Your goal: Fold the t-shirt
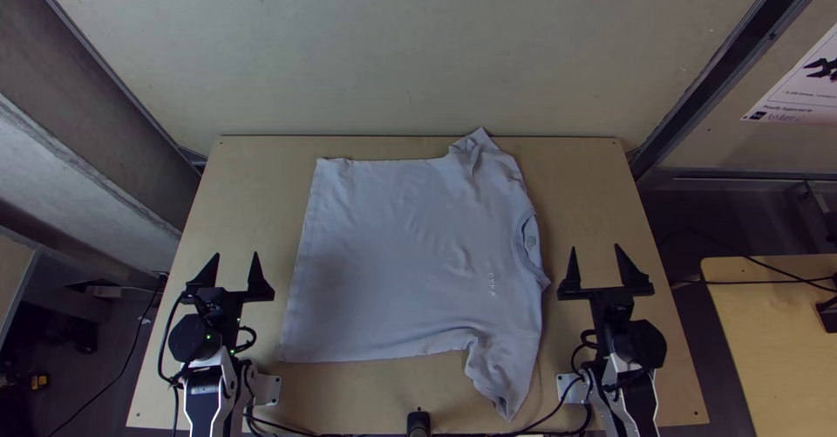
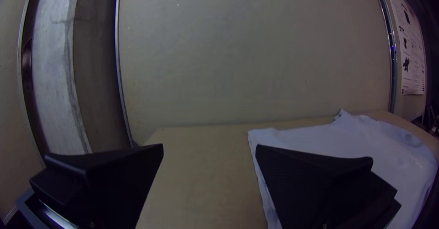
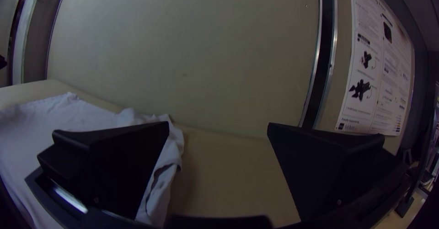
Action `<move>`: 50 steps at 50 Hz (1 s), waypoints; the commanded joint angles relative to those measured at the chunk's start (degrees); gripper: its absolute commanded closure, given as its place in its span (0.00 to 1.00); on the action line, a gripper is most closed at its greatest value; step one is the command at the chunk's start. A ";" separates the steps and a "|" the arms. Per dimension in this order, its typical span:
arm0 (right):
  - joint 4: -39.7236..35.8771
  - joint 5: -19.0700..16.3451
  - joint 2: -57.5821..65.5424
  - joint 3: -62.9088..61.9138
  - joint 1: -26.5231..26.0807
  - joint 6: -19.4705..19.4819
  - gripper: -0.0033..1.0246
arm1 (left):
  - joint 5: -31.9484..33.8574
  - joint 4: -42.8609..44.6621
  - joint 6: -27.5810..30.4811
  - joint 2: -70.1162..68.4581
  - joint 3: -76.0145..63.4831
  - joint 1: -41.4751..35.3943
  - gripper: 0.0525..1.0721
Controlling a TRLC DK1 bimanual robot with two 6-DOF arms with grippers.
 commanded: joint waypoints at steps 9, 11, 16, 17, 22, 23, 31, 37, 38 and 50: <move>7.02 0.44 1.59 6.60 3.16 -5.50 0.04 | 0.50 1.37 -0.38 6.52 9.35 -1.46 0.05; 8.16 0.44 3.00 8.01 3.95 -5.94 0.04 | 0.50 1.46 -0.38 9.15 11.55 -2.16 0.05; 10.18 0.53 9.07 12.58 4.39 -6.03 0.04 | 0.41 2.96 -0.73 15.31 17.17 -3.13 0.05; 10.27 0.53 10.38 13.72 4.30 -5.94 0.04 | 0.32 3.57 -0.73 16.45 18.14 -3.22 0.05; 11.50 0.62 16.98 19.61 4.21 -5.77 0.04 | 0.41 4.98 -1.70 22.43 24.29 -3.48 0.05; 11.50 0.62 18.29 20.84 4.21 -5.68 0.04 | 0.41 4.89 -1.87 23.66 25.79 -3.57 0.05; 13.52 0.62 28.23 29.72 3.77 -5.94 0.04 | 0.23 5.77 -2.14 33.15 36.16 -4.54 0.05; 13.52 0.80 35.26 36.66 2.63 -5.94 0.04 | -0.73 6.65 -2.05 39.56 42.05 -4.54 0.05; 13.52 0.88 36.57 37.89 2.45 -5.94 0.04 | -1.26 6.74 -1.96 40.62 43.10 -4.54 0.05; 7.11 5.10 50.90 53.97 1.84 -6.03 0.04 | -2.31 4.01 -2.14 52.66 56.81 -7.44 0.05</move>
